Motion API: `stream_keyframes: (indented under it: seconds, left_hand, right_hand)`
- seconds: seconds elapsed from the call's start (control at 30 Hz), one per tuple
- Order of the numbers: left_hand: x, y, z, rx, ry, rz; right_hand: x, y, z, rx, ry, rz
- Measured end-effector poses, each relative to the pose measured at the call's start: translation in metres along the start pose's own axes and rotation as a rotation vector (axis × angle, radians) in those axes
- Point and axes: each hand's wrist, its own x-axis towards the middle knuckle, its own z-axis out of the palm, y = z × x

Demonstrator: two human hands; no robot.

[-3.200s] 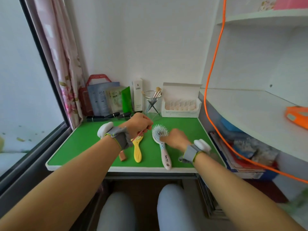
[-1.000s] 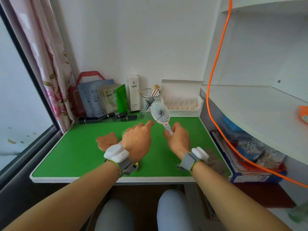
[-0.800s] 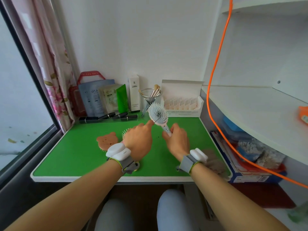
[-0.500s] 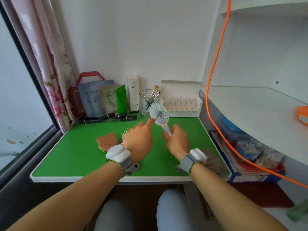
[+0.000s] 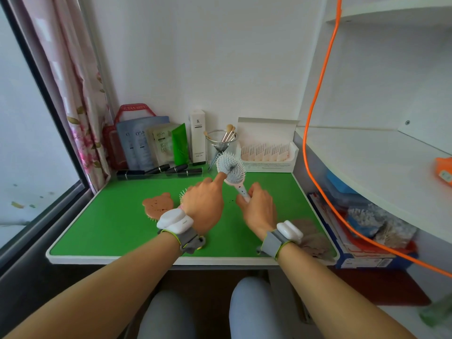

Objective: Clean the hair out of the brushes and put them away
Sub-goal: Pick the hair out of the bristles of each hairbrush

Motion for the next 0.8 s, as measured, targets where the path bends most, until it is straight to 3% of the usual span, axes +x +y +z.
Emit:
stream_keyframes:
  seconds: [0.13, 0.47, 0.8]
  left_hand:
    - [-0.006, -0.002, 0.002, 0.015, 0.052, 0.033]
    - [-0.002, -0.001, 0.003, 0.036, -0.049, -0.018]
    - [-0.008, -0.002, 0.005, 0.007, -0.029, 0.004]
  right_hand:
    - [0.005, 0.004, -0.003, 0.026, 0.020, 0.017]
    - [0.000, 0.005, -0.002, 0.032, 0.027, -0.006]
    - [0.005, 0.011, -0.005, 0.063, 0.040, 0.037]
